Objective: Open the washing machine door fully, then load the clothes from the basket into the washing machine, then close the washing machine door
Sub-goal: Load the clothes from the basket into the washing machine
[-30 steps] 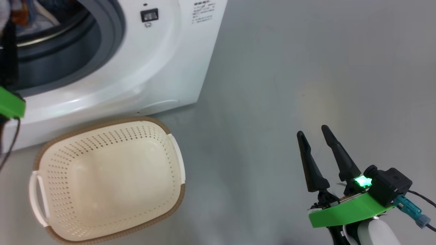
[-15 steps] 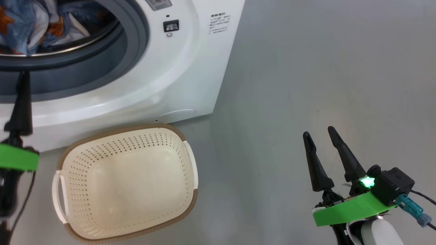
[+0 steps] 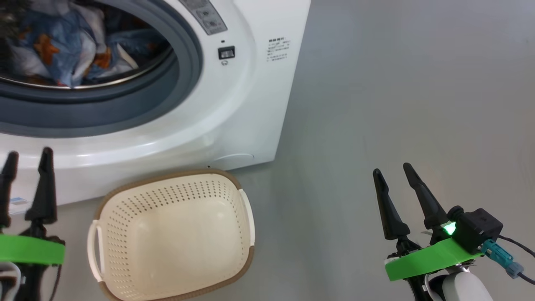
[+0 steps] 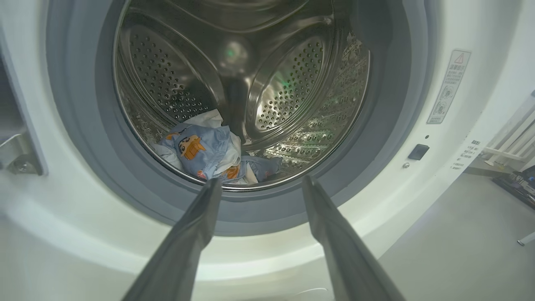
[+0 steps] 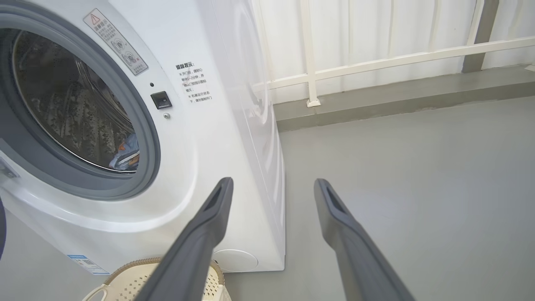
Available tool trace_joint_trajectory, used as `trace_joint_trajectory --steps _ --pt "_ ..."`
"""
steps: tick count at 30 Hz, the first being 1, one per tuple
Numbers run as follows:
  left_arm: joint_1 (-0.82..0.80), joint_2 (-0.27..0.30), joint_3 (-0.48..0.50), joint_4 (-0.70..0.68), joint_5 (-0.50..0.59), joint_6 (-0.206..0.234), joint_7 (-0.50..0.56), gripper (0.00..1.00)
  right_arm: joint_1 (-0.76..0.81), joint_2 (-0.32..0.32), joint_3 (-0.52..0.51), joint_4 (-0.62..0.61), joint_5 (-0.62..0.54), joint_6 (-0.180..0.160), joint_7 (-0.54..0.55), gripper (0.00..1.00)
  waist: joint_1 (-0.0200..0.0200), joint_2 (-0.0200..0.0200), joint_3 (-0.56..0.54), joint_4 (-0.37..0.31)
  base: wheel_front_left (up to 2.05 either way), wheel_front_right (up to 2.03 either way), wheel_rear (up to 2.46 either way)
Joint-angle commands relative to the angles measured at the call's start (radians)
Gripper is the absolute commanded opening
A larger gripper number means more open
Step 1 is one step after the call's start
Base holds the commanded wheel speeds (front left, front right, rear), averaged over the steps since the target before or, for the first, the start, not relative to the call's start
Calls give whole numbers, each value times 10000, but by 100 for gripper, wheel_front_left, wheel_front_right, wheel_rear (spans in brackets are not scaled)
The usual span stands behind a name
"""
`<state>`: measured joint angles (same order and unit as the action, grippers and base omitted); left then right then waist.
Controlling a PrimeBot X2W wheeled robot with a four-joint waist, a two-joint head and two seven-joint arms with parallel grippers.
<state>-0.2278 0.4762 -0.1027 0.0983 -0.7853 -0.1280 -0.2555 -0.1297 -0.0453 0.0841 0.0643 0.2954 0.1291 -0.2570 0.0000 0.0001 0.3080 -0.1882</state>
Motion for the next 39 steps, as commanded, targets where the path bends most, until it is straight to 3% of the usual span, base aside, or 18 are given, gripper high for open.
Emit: trace_joint_trajectory --steps 1,17,39 --pt "67 257 475 -238 140 -25 -62 100 -93 -49 238 -136 -103 16 -48 100 0 -1 -394 237 0 0 0" --pt "1179 -735 827 -264 621 -26 -62 100 -57 -49 107 338 -193 16 -48 100 0 -1 -1456 881 0 0 0" --pt "2247 -1451 1491 -521 1379 -26 -62 100 94 -49 12 400 -512 16 -48 100 0 -1 -2080 1260 0 0 0"
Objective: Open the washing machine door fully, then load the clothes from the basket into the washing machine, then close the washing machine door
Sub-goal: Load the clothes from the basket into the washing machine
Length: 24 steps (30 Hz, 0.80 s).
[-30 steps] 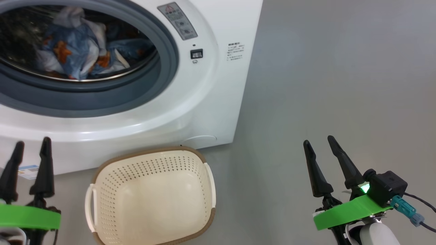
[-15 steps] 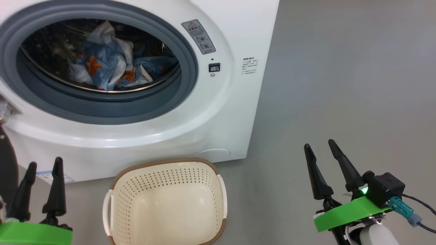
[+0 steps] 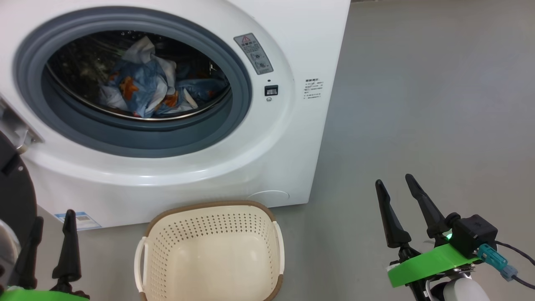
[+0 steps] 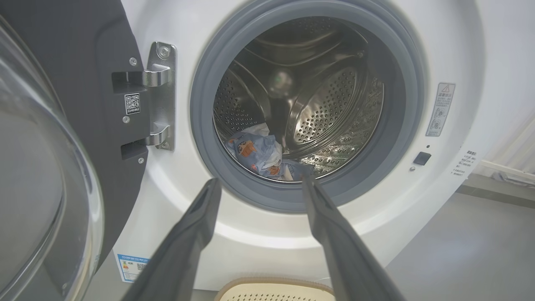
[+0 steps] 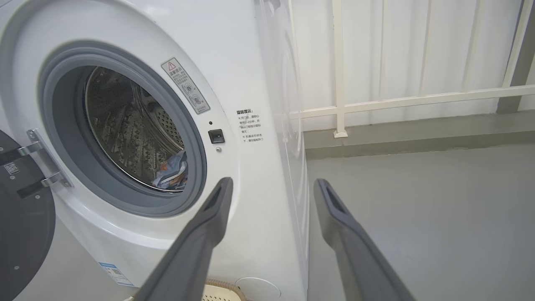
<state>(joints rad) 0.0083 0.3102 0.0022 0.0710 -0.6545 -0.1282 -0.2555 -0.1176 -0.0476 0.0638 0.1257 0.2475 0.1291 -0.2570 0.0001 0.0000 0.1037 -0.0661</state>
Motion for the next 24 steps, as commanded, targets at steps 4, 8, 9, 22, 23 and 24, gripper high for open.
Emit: trace_joint_trajectory --steps 4,8,9,22,23,24 --pt "-23 64 545 -237 236 -25 -63 100 35 -26 197 -191 -90 16 -48 100 -1 0 -127 117 0 0 0" --pt "93 -94 637 -229 361 -25 -63 100 65 -26 188 -178 -146 16 -48 100 -1 0 -228 165 0 0 0" --pt "116 -139 624 -204 422 -25 -63 100 77 -26 178 -175 -164 16 -48 100 -1 0 -264 198 0 0 0" --pt "229 -401 639 5 755 -25 -63 100 84 -26 189 -45 -255 16 -48 100 -1 0 -451 286 0 0 0" --pt "225 -411 624 21 770 -25 -63 100 77 -26 190 -30 -262 16 -48 100 -1 0 -468 289 0 0 0" --pt "223 -422 614 40 784 -25 -63 100 71 -26 194 -17 -266 16 -48 100 -1 0 -483 290 0 0 0"
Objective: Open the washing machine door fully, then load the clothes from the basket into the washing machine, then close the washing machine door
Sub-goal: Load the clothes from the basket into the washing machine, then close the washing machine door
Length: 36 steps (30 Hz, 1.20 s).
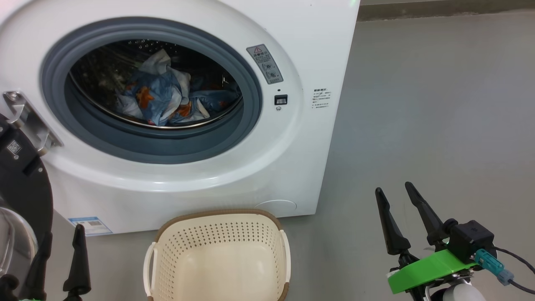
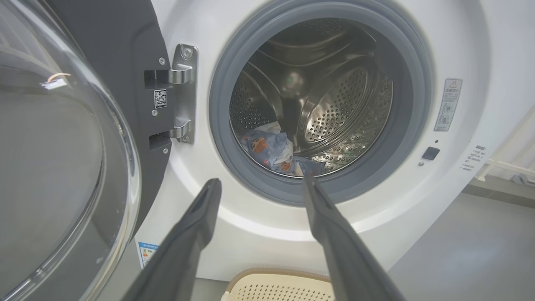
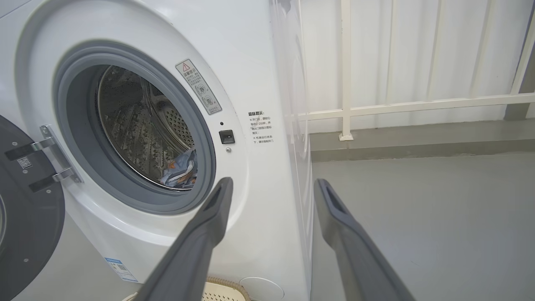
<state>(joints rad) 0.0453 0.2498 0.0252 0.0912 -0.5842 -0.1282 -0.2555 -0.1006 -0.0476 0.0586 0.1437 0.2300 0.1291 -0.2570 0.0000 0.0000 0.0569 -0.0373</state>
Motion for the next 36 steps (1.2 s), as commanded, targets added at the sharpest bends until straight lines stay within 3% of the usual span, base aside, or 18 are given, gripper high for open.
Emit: trace_joint_trajectory --steps 1,28,36 --pt "-153 180 381 -143 113 -25 -63 100 -104 -26 250 -190 -91 16 -48 100 0 0 -25 2 0 0 0" --pt "-129 343 202 -68 -491 -25 -63 100 -101 -26 302 -66 -67 16 -48 100 0 0 -204 -77 0 0 0" --pt "-118 304 221 -87 -367 -25 -63 100 -81 -26 298 -78 -78 16 -48 100 0 0 -194 -44 -72 72 1"
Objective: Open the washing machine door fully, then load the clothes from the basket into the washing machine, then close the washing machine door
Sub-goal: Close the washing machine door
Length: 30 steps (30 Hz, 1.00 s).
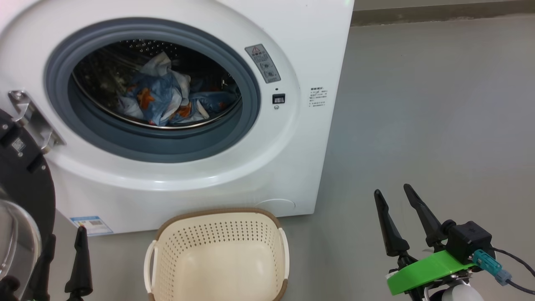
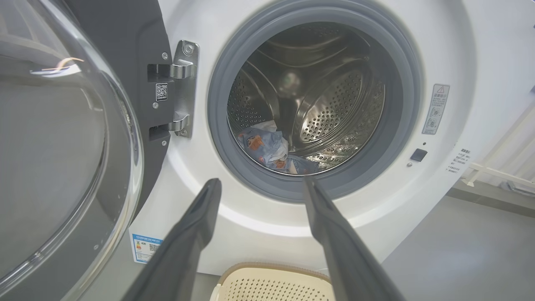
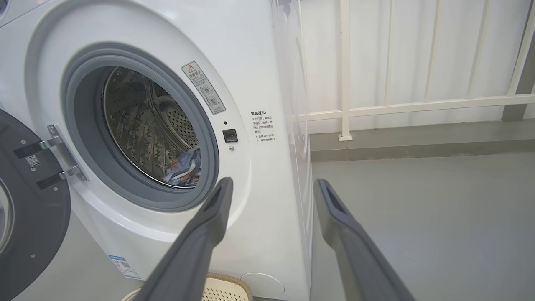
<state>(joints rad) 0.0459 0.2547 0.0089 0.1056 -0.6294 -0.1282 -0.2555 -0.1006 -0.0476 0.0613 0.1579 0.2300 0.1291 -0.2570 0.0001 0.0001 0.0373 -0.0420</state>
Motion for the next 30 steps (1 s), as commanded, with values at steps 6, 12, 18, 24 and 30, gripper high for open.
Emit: trace_joint_trajectory --steps 6,12,18,24,30 --pt "-89 263 363 -267 78 -25 -63 100 -91 -26 253 -217 -74 16 -48 100 -1 -1 24 16 -174 171 3" --pt "-73 297 285 -240 13 -25 -63 100 -80 -26 217 -199 -63 16 -48 100 -1 -1 2 21 -168 168 0" --pt "-71 326 247 -292 -14 -25 -63 100 -64 -26 209 -235 -67 16 -48 100 -1 -1 20 44 -86 86 0" --pt "-61 362 233 -333 -12 -25 -63 100 -76 -26 204 -214 -49 16 -48 100 -1 -1 33 61 -12 12 0" --pt "-64 362 198 -311 81 -25 -63 100 -97 -26 207 -169 -49 16 -48 100 -1 -1 -1 56 0 0 0"
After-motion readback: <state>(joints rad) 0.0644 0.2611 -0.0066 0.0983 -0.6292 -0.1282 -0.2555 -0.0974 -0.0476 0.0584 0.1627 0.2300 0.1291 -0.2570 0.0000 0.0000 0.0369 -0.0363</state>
